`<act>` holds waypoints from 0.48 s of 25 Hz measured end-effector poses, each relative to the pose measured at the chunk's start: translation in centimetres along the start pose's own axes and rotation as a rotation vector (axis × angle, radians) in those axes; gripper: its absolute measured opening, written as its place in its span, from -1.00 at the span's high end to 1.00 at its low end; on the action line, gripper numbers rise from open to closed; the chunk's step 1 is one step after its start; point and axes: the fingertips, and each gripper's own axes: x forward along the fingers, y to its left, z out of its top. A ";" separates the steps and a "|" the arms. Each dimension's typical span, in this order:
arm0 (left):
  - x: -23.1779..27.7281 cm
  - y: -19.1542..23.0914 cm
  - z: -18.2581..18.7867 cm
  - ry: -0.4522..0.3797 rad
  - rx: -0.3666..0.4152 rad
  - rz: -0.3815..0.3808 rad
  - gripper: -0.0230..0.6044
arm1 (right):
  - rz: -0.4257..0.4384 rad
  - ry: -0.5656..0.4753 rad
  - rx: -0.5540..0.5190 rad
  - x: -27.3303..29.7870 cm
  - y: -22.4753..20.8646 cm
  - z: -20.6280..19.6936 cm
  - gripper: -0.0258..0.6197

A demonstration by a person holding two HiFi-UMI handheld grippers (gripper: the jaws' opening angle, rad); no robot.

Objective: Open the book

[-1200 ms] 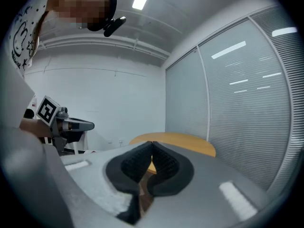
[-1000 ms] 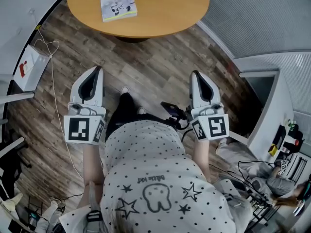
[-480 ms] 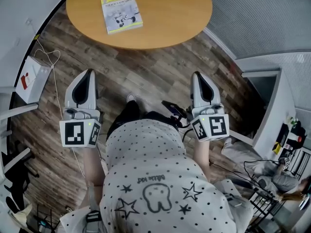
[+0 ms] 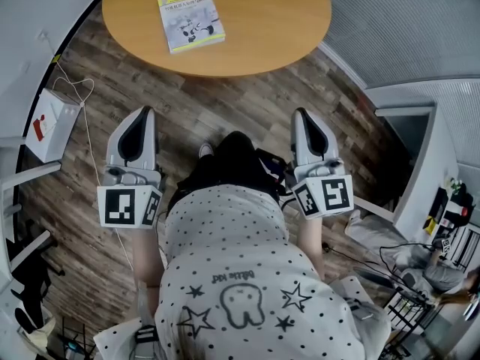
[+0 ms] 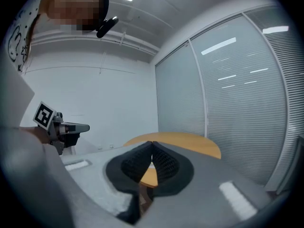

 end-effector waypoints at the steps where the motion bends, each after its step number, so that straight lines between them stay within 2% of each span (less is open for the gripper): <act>1: 0.1 0.0 -0.1 0.006 0.001 -0.001 0.89 | -0.001 0.003 0.002 0.1 -0.1 -0.1 0.91; 9: 1.3 2.2 -1.7 0.037 -0.003 0.028 0.89 | 0.010 0.029 0.018 2.9 -0.2 -1.4 0.91; 12: 2.0 2.6 -1.2 0.038 -0.003 0.044 0.89 | 0.027 0.029 0.016 4.1 -0.6 -0.8 0.91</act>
